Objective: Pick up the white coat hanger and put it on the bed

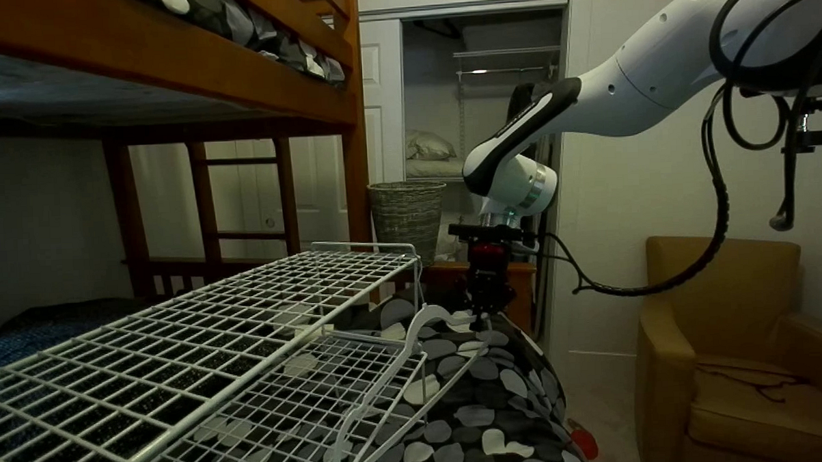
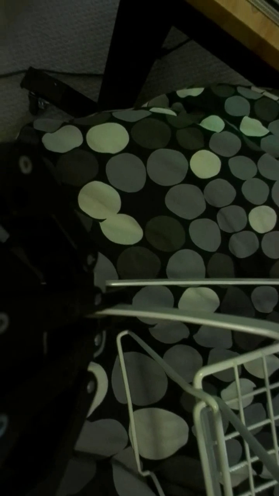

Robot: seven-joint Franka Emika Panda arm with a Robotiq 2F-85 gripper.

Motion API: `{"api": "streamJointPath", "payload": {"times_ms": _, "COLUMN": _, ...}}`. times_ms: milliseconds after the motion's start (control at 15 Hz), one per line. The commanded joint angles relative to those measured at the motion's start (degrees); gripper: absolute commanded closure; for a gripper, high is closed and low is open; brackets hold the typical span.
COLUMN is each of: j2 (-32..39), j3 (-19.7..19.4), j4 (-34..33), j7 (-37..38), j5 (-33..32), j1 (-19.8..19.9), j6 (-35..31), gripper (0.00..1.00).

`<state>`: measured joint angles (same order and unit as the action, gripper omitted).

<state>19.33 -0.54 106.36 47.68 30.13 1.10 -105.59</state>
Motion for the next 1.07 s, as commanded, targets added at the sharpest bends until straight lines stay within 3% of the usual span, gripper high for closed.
{"api": "streamJointPath", "payload": {"times_ms": 0, "j2": -2.03, "j3": -1.1, "j4": 2.02, "j7": 2.18, "j5": -3.25, "j1": -0.66, "j6": 3.08, "gripper": 0.99}}
{"api": "streamJointPath", "payload": {"times_ms": 600, "j2": 0.75, "j3": -2.27, "j4": -3.64, "j7": 0.77, "j5": -3.97, "j1": 1.35, "j6": 16.34, "gripper": 0.99}}
{"api": "streamJointPath", "payload": {"times_ms": 1000, "j2": 2.95, "j3": -3.16, "j4": -4.94, "j7": 2.25, "j5": -1.23, "j1": 1.92, "j6": 19.38, "gripper": 0.99}}
